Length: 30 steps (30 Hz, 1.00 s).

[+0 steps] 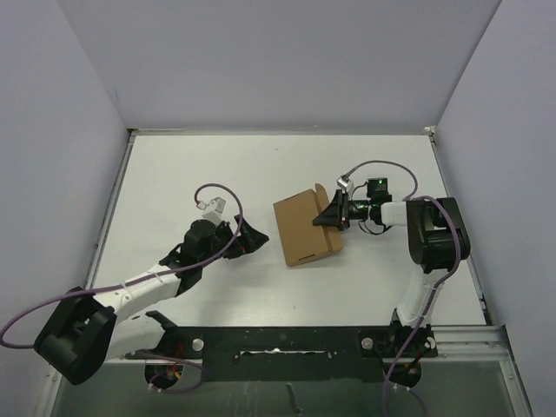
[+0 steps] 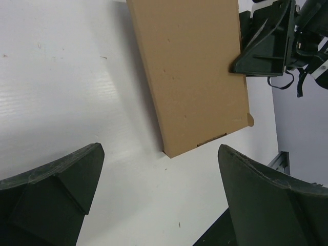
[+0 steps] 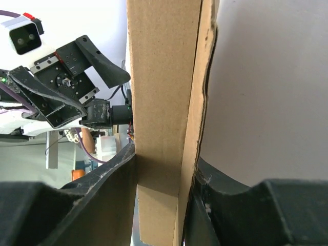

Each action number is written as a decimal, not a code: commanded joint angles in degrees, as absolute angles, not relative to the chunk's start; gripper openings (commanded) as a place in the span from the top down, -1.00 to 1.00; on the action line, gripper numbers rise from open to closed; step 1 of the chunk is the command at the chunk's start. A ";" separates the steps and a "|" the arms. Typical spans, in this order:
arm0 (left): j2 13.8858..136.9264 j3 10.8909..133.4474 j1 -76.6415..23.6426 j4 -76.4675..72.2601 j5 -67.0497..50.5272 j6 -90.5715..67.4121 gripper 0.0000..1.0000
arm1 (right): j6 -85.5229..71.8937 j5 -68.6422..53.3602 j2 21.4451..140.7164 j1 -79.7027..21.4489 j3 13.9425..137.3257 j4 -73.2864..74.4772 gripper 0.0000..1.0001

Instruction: Fold the paper box

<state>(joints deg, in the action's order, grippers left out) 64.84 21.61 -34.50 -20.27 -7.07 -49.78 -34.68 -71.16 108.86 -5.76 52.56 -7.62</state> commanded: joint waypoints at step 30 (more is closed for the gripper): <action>86.15 25.54 -28.52 -64.01 -23.82 -66.63 -0.96 | -70.92 -78.17 97.59 -1.36 49.67 -44.69 0.42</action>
